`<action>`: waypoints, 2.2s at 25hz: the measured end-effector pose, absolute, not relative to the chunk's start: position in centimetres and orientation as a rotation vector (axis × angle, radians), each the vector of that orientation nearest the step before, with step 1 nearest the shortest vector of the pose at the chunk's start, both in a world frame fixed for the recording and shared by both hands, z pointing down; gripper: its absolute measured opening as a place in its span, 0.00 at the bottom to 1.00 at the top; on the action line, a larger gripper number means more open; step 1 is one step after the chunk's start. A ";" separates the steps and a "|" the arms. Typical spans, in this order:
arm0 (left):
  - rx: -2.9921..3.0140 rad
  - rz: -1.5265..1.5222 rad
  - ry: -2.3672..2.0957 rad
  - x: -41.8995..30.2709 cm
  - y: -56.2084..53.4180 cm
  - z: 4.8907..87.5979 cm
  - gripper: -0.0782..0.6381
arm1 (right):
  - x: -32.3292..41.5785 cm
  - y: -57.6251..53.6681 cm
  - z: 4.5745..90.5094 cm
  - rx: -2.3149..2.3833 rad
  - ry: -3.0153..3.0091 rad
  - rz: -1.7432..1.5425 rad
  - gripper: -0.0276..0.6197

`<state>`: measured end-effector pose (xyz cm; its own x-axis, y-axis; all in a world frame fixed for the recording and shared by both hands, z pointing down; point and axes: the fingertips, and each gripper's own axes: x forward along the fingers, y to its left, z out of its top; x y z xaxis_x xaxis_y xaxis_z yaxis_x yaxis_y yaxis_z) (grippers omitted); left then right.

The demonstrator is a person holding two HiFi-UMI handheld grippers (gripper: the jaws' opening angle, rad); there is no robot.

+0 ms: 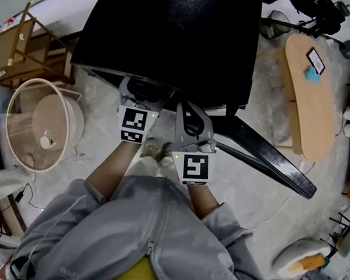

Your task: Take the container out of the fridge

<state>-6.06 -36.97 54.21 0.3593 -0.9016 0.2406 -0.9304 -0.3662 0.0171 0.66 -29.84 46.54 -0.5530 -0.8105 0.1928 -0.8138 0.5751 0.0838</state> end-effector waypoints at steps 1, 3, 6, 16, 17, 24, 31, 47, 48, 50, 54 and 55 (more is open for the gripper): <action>2.460 0.289 -1.675 -5.9 -37.1 54.3 0.78 | 0.8 -30.0 46.6 1.358 -2.595 0.025 0.05; 2.457 0.281 -1.683 -5.5 -37.4 54.3 0.79 | 1.1 -30.2 46.8 1.360 -2.591 0.033 0.05; 2.456 0.266 -1.702 -5.1 -38.1 54.2 0.81 | 1.3 -30.7 47.1 1.357 -2.585 0.041 0.05; 2.432 0.322 -1.739 -4.9 -40.1 54.4 0.80 | 0.8 -31.0 47.6 1.306 -2.595 0.042 0.05; 2.431 0.329 -1.746 -5.0 -40.1 54.4 0.78 | 0.8 -31.0 47.5 1.305 -2.596 0.043 0.05; 2.427 0.325 -1.746 -5.0 -39.4 54.4 0.76 | 1.0 -30.9 47.7 1.296 -2.603 0.041 0.05; 2.419 0.304 -1.761 -5.2 -37.2 54.1 0.75 | 1.4 -29.9 47.6 1.298 -2.606 0.029 0.05; 2.423 0.283 -1.808 -5.5 -31.9 52.0 0.73 | 1.8 -26.0 46.2 1.265 -2.638 -0.013 0.05; 2.426 0.280 -1.811 -5.5 -31.6 51.9 0.73 | 1.8 -25.9 46.0 1.268 -2.641 -0.012 0.05; 2.431 0.271 -1.815 -5.6 -31.1 51.5 0.72 | 1.7 -25.5 45.7 1.268 -2.644 -0.016 0.05; 2.436 0.254 -1.823 -5.7 -30.1 50.9 0.72 | 1.8 -25.0 45.8 1.250 -2.649 -0.032 0.05; 2.435 0.252 -1.827 -5.8 -29.9 50.8 0.72 | 1.8 -24.9 45.6 1.252 -2.652 -0.031 0.05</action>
